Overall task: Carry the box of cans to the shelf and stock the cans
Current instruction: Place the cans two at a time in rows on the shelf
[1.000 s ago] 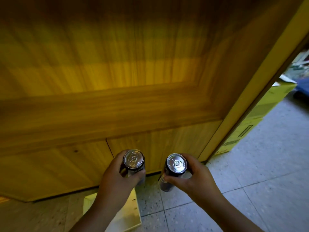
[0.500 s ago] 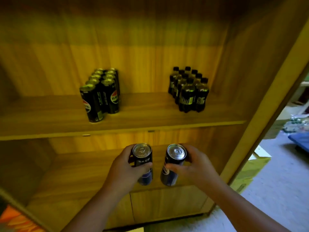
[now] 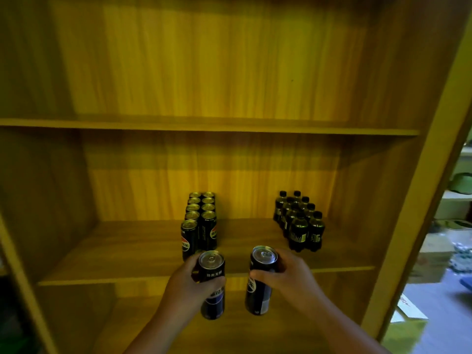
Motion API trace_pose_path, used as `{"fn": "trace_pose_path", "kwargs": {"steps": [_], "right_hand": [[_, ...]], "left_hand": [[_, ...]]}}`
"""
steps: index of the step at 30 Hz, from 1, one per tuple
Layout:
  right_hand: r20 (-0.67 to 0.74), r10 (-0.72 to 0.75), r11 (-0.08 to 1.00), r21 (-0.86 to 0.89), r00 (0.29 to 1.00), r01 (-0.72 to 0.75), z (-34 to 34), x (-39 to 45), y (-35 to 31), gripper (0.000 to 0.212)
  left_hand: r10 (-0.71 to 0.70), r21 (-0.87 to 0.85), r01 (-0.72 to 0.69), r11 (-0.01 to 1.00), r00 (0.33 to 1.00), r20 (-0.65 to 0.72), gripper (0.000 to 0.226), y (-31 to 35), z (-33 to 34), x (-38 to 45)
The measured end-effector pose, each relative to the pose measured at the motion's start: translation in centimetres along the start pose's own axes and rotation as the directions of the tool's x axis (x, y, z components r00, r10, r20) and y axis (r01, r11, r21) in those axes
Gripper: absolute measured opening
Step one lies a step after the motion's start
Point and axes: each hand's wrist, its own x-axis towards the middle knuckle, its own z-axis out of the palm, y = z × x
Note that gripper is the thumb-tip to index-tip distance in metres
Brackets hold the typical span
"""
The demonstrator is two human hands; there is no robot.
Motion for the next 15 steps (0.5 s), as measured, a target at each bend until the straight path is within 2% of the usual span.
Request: {"fn": "trace_pose_path", "kwargs": {"steps": [7,11,15], "right_hand": [[-0.026,-0.004,0.999,0.034,1.0,0.005,3.9,2.5,-3.4,0.051],[0.006,0.017,0.999,0.052,1.0,-0.017,5.5,5.6,-3.1,0.049],[0.022,0.014,0.997,0.071,1.0,-0.015,7.2,10.3,-1.3,0.052]], "left_hand": [[0.041,-0.038,-0.042,0.998,0.998,-0.039,0.057,0.8,-5.3,2.0],[0.036,-0.034,-0.038,0.999,0.998,-0.06,0.058,0.1,-6.6,4.3],[0.044,-0.054,-0.05,0.997,0.994,-0.101,0.051,-0.8,-6.1,7.3]]}}
